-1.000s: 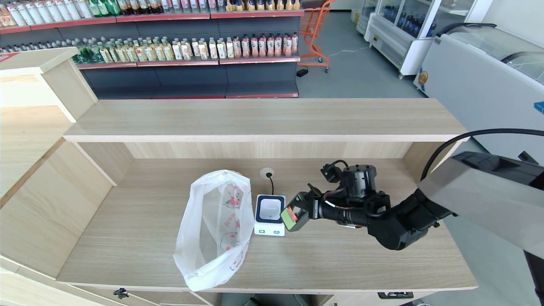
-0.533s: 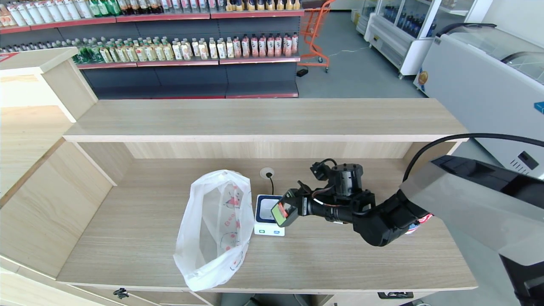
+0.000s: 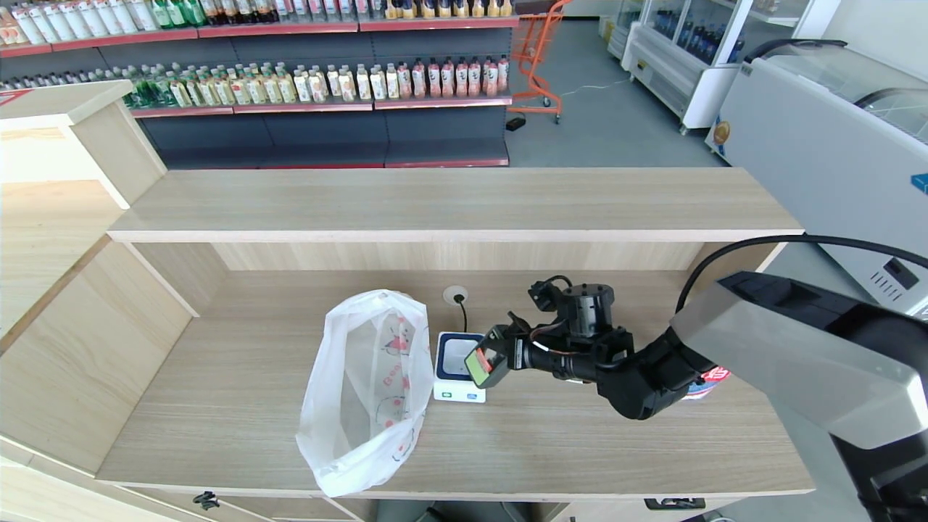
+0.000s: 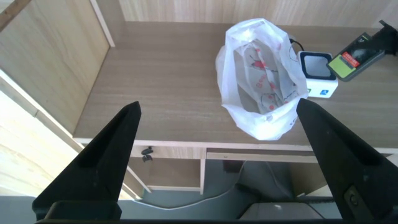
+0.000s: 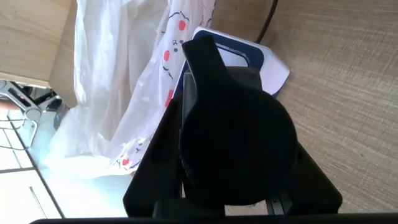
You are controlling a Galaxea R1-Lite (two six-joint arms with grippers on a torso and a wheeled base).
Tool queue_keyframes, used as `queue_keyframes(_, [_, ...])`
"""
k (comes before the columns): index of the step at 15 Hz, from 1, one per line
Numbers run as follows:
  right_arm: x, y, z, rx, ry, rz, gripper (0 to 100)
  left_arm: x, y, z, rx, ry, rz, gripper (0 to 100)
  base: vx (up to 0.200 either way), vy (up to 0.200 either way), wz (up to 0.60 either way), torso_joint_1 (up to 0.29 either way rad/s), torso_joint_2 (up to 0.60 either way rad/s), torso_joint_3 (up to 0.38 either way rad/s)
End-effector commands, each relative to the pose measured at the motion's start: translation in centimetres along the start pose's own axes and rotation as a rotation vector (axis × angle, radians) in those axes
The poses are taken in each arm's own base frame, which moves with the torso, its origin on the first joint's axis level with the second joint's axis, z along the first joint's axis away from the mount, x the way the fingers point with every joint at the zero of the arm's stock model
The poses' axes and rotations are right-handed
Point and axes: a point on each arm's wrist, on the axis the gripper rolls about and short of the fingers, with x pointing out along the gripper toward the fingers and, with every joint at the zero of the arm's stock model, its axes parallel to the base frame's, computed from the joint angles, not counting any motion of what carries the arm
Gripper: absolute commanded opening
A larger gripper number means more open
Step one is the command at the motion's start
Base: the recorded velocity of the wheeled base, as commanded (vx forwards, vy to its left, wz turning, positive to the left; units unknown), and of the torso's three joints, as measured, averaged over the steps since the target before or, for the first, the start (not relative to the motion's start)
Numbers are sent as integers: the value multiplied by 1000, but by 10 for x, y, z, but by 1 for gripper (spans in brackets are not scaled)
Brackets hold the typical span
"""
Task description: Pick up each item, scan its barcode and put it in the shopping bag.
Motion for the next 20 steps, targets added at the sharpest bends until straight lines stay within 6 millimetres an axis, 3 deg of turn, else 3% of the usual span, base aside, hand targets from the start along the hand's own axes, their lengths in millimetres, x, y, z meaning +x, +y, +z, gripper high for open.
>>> queue_keyframes(1, [7, -1, 0, -2, -8, 8, 0, 0, 0, 0, -1, 0, 0, 100, 0, 0, 0, 0, 0, 0])
queue_keyframes(8, [21, -1, -9, -7, 2, 17, 0, 0, 0, 0, -1, 0, 0, 100, 0, 0, 0, 0, 0, 0])
queue_keyframes(12, [21, 1, -2, -12, -20, 24, 0, 0, 0, 0, -1, 0, 0, 100, 0, 0, 0, 0, 0, 0])
queue_keyframes(13, [15, 7, 10, -11, -47, 33, 0, 0, 0, 0, -1, 0, 0, 100, 0, 0, 0, 0, 0, 0])
queue_keyframes(15, [-13, 31, 50, 38, -134, 68, 0, 0, 0, 0, -1, 0, 0, 100, 0, 0, 0, 0, 0, 0])
queue_keyframes(16, [-60, 58, 72, 58, -172, 96, 0, 0, 0, 0, -1, 0, 0, 100, 0, 0, 0, 0, 0, 0])
queue_keyframes(18, [-125, 77, 78, -98, -197, 75, 0, 0, 0, 0, -1, 0, -2, 100, 0, 0, 0, 0, 0, 0])
queue_keyframes(20, [-175, 66, 64, -264, -186, -19, 0, 0, 0, 0, -1, 0, 0, 100, 0, 0, 0, 0, 0, 0])
